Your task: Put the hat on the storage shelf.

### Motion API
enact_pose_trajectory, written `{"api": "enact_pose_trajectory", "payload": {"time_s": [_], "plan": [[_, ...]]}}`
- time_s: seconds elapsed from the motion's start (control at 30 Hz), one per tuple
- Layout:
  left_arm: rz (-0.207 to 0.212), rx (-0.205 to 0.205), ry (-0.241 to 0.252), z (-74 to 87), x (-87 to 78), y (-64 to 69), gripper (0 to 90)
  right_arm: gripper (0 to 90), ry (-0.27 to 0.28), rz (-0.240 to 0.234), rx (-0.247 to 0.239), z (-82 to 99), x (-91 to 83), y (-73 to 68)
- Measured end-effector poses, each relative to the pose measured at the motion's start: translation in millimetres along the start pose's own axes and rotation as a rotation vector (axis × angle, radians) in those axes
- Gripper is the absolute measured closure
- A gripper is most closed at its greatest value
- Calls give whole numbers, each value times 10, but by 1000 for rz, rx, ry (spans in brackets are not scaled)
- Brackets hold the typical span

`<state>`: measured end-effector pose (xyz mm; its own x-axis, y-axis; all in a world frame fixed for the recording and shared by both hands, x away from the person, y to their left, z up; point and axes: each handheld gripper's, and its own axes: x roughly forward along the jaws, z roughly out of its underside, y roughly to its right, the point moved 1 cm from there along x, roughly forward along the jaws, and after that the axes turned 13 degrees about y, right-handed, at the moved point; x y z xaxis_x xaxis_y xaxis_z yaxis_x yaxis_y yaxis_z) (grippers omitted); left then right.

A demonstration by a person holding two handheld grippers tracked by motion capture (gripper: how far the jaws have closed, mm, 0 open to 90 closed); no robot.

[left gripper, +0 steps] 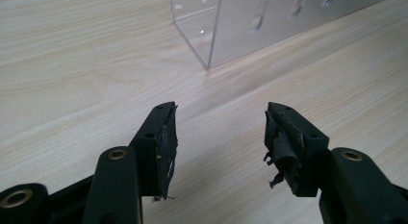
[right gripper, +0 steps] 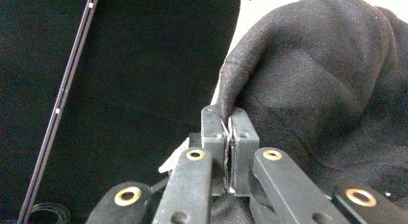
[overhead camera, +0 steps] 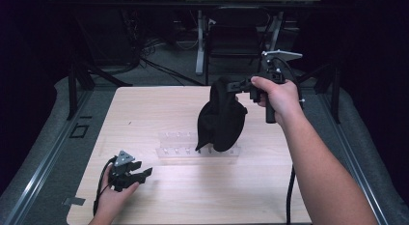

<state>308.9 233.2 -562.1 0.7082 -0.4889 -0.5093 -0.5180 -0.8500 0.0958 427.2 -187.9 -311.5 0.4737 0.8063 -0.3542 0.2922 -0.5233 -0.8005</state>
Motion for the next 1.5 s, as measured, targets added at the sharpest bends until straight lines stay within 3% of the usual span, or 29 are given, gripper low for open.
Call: {"api": "enact_pose_trajectory", "payload": {"time_s": [0.3,0.6,0.73,1.0,1.33,1.5], "plan": [[1,-1,8,2,7,7,456,878,-15,9,-5,22,79,4],[17,12,36,-63,-6,75,472,877,-27,-27,-2,72,203,-56],[35,33,64,-151,-24,155,491,876,-18,-61,24,97,278,-30],[71,58,121,-347,-25,331,504,874,-19,-80,35,115,322,-26],[112,131,133,-646,155,594,517,875,-18,-84,28,133,381,-38],[121,145,134,-726,218,691,514,875,-21,-86,27,136,400,-37]]}}
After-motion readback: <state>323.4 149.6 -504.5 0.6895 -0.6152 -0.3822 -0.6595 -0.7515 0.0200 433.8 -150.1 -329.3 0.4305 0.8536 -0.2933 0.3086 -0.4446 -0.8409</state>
